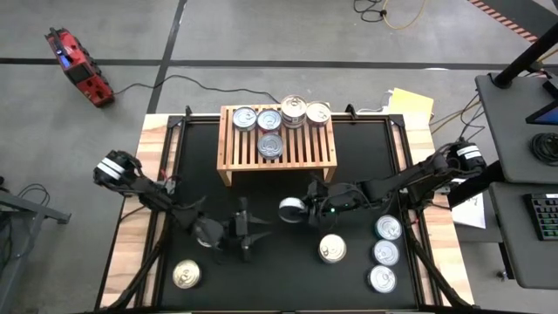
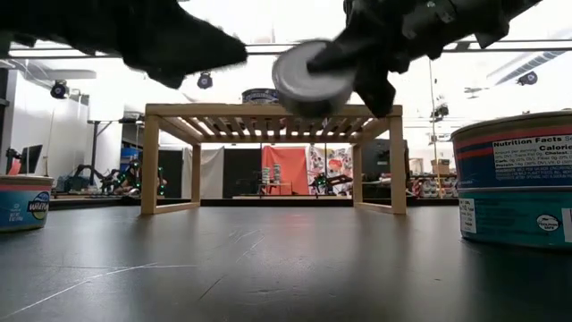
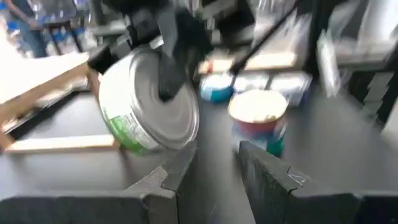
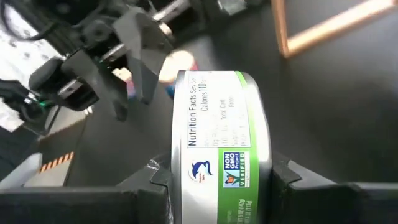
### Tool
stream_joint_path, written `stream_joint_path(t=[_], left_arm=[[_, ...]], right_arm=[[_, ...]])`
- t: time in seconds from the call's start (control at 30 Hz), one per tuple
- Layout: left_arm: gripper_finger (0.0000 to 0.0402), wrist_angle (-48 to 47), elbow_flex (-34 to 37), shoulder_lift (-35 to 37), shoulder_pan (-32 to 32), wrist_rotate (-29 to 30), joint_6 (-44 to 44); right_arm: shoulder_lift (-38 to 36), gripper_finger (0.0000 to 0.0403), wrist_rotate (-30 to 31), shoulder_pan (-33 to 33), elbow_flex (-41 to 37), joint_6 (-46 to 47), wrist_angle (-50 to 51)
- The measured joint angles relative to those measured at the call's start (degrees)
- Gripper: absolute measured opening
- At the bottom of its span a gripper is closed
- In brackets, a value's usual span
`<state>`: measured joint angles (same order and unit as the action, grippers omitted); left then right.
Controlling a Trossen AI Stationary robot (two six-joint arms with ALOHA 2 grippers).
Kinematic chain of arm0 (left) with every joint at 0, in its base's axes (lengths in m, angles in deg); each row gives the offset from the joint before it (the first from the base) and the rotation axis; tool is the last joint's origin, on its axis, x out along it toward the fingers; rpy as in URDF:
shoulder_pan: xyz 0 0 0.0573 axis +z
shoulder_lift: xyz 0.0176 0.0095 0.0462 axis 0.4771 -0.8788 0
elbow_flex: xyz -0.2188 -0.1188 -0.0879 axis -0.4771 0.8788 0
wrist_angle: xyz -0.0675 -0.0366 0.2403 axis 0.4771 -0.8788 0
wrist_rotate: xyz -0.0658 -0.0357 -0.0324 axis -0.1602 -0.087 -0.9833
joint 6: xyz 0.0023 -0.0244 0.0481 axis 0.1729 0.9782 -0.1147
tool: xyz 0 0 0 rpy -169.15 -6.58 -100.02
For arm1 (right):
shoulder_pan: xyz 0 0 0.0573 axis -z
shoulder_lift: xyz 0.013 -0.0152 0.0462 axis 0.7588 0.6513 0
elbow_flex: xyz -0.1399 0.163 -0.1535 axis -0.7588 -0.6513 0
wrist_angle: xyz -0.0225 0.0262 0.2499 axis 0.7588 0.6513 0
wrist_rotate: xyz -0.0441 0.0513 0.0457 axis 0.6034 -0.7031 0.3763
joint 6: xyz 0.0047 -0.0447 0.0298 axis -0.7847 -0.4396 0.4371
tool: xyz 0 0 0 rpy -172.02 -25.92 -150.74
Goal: Stack canned seafood by type on shelf
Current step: Put the white and green tuna can on the shelf aligned with the other blue and pink tuna cans
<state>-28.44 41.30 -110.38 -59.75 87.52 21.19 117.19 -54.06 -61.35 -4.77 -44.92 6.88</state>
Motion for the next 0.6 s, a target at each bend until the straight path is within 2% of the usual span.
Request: stream_joint_path(t=[0.1, 0.27, 0.4, 0.6], left_arm=[[0.0105, 7.06, 3.72, 2.22, -0.67, -0.02, 0.43], [0.0105, 15.63, 7.48, 4.22, -0.84, 0.05, 2.02], [0.0106, 17.34, 8.27, 4.60, -0.91, 0.24, 3.03], [0.0134, 16.09, 7.16, 3.93, -0.91, -1.03, 3.11]], right_arm=[[-0.02, 0.0123, -0.02, -0.91, -0.01, -2.96, -4.66], [0.00, 0.0123, 1.64, -3.35, -0.04, -7.56, -6.97], [1.13, 0.0123, 6.55, -6.03, -0.05, -10.00, -8.15], [6.06, 0.0123, 7.24, -8.07, -0.02, -11.88, -15.55]])
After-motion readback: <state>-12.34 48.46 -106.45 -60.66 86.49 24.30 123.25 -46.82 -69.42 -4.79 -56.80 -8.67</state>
